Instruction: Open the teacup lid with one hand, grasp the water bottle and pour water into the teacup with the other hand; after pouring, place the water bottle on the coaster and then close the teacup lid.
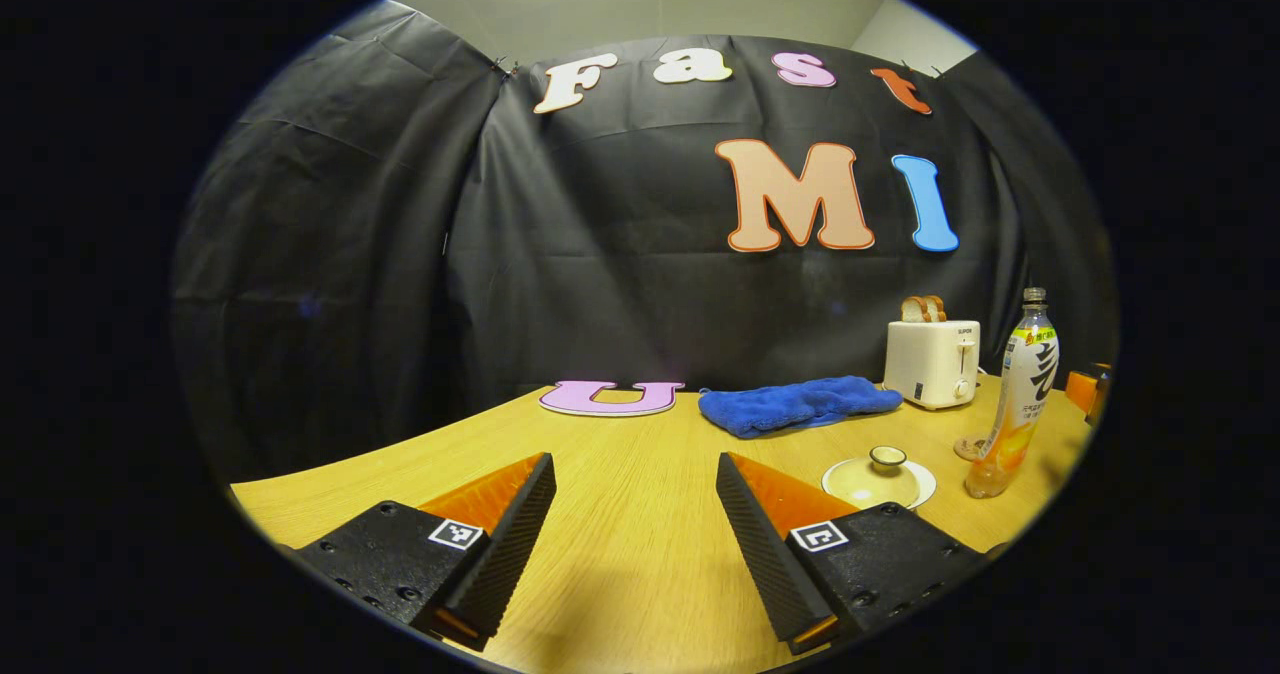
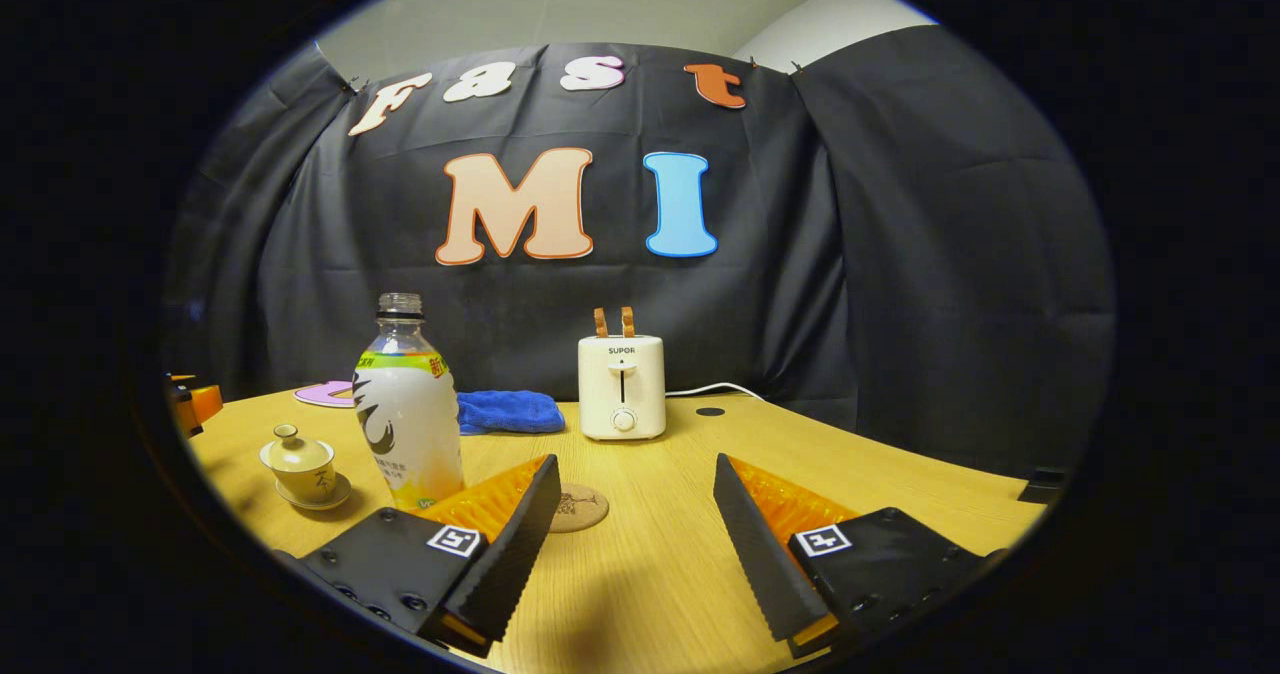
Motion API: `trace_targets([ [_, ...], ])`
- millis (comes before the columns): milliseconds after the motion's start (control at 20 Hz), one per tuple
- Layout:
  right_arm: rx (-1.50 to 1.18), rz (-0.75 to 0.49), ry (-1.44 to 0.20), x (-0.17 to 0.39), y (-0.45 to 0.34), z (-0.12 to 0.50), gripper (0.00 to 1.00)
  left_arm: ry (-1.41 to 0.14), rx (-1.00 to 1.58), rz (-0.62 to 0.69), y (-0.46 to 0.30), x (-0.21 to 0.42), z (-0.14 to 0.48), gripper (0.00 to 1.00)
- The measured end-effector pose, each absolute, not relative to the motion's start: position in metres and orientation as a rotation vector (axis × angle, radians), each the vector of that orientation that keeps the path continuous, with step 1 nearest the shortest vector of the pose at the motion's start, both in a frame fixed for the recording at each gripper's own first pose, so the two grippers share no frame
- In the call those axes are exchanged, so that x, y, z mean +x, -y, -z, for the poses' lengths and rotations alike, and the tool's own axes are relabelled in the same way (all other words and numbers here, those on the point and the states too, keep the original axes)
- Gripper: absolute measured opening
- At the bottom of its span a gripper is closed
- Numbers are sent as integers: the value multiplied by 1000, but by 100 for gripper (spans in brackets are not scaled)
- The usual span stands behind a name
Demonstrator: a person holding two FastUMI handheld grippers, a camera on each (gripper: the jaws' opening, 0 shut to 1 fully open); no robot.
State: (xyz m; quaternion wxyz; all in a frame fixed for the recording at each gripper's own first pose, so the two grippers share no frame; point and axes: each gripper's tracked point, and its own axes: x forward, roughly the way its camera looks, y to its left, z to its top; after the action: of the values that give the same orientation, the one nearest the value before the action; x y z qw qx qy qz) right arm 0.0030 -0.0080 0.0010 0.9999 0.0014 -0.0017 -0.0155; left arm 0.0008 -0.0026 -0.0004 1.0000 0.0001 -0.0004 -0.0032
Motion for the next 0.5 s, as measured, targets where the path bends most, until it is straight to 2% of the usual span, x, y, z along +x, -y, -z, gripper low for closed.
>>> trace_targets([
  [500, 3, 30, 3, 3, 8, -1, 96, 2, -4, 73, 20, 3, 1, 95],
])
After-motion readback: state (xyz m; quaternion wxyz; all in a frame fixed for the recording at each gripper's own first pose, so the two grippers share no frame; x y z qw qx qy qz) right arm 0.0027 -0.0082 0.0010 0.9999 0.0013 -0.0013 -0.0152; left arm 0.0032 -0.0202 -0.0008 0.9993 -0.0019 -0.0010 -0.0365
